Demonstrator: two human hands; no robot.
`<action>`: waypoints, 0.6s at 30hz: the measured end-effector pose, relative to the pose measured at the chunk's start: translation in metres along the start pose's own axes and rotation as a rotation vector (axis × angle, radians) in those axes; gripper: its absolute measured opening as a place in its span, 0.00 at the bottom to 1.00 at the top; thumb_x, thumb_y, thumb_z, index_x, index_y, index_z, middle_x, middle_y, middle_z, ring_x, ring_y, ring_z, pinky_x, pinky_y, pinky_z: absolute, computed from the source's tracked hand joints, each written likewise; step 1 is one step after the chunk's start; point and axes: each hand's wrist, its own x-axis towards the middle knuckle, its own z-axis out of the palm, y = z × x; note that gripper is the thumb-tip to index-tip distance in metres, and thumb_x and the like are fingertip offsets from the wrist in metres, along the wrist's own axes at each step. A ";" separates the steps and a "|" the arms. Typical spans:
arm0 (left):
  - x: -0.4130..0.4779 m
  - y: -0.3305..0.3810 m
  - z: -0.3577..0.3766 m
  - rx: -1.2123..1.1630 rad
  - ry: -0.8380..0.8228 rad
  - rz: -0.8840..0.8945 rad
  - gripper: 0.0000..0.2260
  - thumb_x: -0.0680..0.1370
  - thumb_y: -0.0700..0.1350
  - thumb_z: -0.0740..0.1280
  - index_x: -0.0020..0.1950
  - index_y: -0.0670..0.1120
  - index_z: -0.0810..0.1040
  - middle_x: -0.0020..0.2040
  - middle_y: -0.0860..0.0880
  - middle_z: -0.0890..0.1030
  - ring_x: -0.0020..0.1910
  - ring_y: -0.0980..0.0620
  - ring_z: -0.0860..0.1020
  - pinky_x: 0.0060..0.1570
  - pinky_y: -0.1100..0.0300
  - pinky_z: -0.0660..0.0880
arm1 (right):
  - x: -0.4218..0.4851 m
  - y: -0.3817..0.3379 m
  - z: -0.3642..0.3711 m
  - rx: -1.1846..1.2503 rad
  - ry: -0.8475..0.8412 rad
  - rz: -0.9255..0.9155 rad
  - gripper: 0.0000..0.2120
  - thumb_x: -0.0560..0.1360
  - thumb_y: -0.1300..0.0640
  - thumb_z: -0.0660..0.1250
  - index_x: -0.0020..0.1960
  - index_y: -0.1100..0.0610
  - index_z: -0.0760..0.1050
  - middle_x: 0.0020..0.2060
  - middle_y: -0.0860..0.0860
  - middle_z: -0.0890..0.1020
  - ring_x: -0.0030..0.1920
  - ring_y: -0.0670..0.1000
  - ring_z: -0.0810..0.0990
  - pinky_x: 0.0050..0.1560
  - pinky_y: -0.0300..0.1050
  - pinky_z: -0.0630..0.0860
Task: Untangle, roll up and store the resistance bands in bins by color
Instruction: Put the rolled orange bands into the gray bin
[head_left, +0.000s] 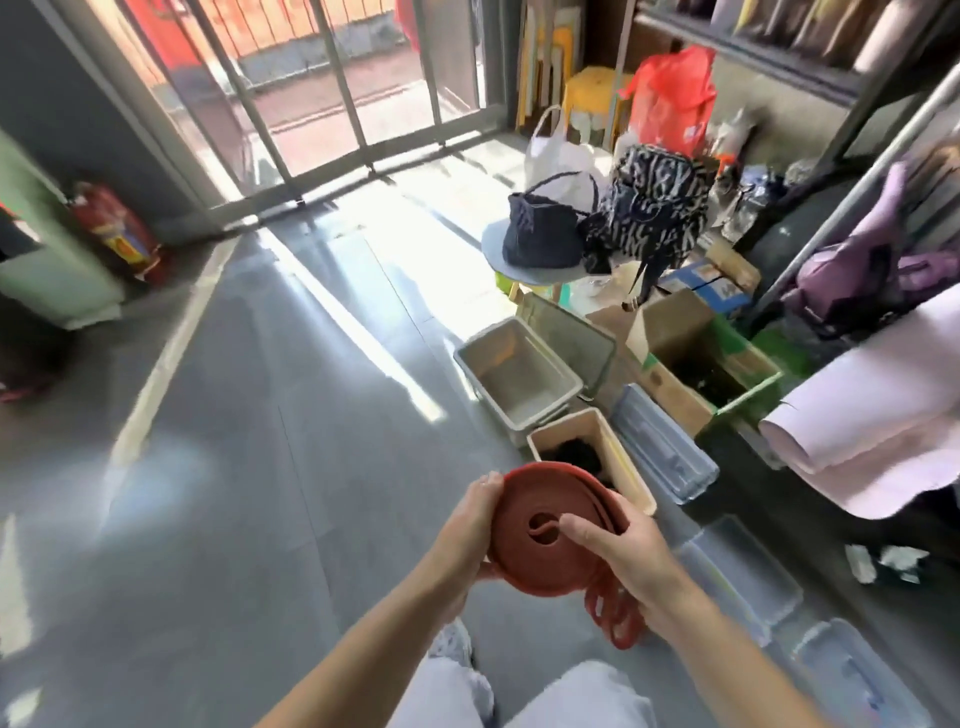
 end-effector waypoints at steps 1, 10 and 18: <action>0.018 0.019 -0.013 0.043 -0.023 0.007 0.15 0.80 0.58 0.55 0.57 0.54 0.77 0.53 0.50 0.82 0.48 0.55 0.81 0.39 0.54 0.78 | 0.020 -0.005 0.013 0.021 0.028 0.012 0.23 0.60 0.52 0.77 0.54 0.53 0.78 0.46 0.51 0.85 0.47 0.51 0.84 0.46 0.45 0.80; 0.218 0.121 -0.063 0.297 -0.196 -0.063 0.11 0.82 0.51 0.56 0.60 0.51 0.73 0.55 0.52 0.78 0.48 0.57 0.79 0.43 0.58 0.80 | 0.213 -0.001 0.061 0.282 0.367 0.097 0.32 0.47 0.49 0.80 0.49 0.58 0.79 0.39 0.53 0.86 0.39 0.47 0.84 0.35 0.35 0.77; 0.470 0.149 -0.090 0.461 -0.228 -0.103 0.07 0.75 0.51 0.67 0.52 0.54 0.74 0.53 0.51 0.80 0.54 0.52 0.79 0.58 0.50 0.75 | 0.447 0.024 0.062 0.381 0.482 0.235 0.22 0.56 0.63 0.80 0.48 0.59 0.79 0.38 0.52 0.86 0.38 0.48 0.84 0.36 0.37 0.78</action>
